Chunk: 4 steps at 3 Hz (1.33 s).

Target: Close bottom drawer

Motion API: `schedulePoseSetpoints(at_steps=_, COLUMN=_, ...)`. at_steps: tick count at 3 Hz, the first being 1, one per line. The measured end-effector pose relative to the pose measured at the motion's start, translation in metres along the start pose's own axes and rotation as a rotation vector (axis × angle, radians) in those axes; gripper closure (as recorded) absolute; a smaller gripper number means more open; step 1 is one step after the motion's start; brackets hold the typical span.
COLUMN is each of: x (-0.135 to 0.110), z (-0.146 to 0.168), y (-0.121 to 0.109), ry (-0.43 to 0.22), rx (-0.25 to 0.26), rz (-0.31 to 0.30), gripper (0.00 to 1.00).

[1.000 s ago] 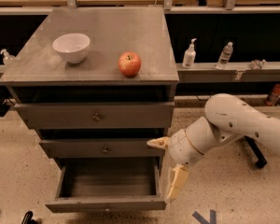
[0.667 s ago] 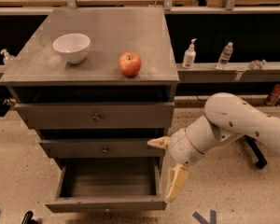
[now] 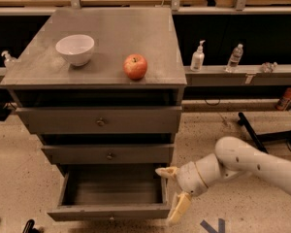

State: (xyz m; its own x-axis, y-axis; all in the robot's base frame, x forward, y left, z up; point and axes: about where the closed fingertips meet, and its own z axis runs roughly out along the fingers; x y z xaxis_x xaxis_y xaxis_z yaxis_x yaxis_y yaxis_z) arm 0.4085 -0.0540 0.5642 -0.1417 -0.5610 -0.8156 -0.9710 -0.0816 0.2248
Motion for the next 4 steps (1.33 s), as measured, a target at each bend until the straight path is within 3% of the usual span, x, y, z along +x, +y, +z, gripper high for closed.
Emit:
schedulePoseSetpoints(at_steps=1, x=0.059, z=0.034, y=-0.018, ry=-0.128, rx=0.061, rz=0.038, gripper=0.00)
schedulePoseSetpoints(at_steps=2, x=0.082, z=0.066, y=-0.009, ry=-0.180, rx=0.013, rz=0.083, gripper=0.00)
schedulePoseSetpoints(at_steps=3, x=0.080, z=0.065, y=-0.008, ry=-0.178, rx=0.012, rz=0.083, gripper=0.00)
schedulePoseSetpoints(at_steps=4, x=0.107, z=0.094, y=-0.027, ry=-0.263, rx=0.030, rz=0.167, gripper=0.00)
